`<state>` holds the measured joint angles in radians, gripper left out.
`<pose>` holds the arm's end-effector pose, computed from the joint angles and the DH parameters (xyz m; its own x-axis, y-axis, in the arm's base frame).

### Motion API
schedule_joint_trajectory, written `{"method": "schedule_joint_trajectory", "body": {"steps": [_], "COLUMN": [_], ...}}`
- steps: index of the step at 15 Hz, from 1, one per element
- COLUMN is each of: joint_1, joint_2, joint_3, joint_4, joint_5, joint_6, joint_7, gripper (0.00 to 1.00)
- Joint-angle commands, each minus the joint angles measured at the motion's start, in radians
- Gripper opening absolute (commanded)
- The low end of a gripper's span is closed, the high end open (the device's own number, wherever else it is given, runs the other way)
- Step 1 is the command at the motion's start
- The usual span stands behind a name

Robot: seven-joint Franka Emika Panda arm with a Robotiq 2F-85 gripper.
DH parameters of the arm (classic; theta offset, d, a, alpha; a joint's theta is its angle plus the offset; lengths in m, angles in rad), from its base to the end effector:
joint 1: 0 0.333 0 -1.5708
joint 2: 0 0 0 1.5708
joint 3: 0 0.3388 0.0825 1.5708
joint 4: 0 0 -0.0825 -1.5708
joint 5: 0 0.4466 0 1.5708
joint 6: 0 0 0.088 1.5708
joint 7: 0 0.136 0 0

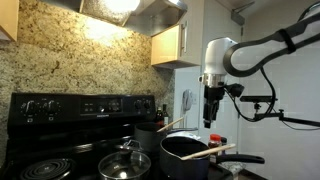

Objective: Take the wooden spoon from the top right pot and place it in the bottom right pot then take the silver lid and place it on the top right pot

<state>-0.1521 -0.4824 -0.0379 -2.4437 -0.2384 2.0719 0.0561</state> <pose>0.4519 -0.1056 0.4538 0.9857 -0.1273 0.1106 -0.1472 -0.9696 0.1953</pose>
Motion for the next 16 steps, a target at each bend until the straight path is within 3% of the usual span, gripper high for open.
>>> {"method": "schedule_joint_trajectory", "body": {"steps": [1,5,13,16], "joint_1": [0.048,0.059,0.079,0.086], "joint_2": [0.139,0.21,0.2,0.185], "joint_3": [-0.037,-0.029,-0.012,-0.007], "joint_4": [0.133,0.18,0.132,0.092], "joint_5": [0.029,0.019,0.024,0.02], "joint_6": [-0.015,-0.1,-0.18,-0.157], "joint_7": [-0.128,-0.118,-0.073,-0.056], "gripper": [1.0,1.0,1.0,1.0]}}
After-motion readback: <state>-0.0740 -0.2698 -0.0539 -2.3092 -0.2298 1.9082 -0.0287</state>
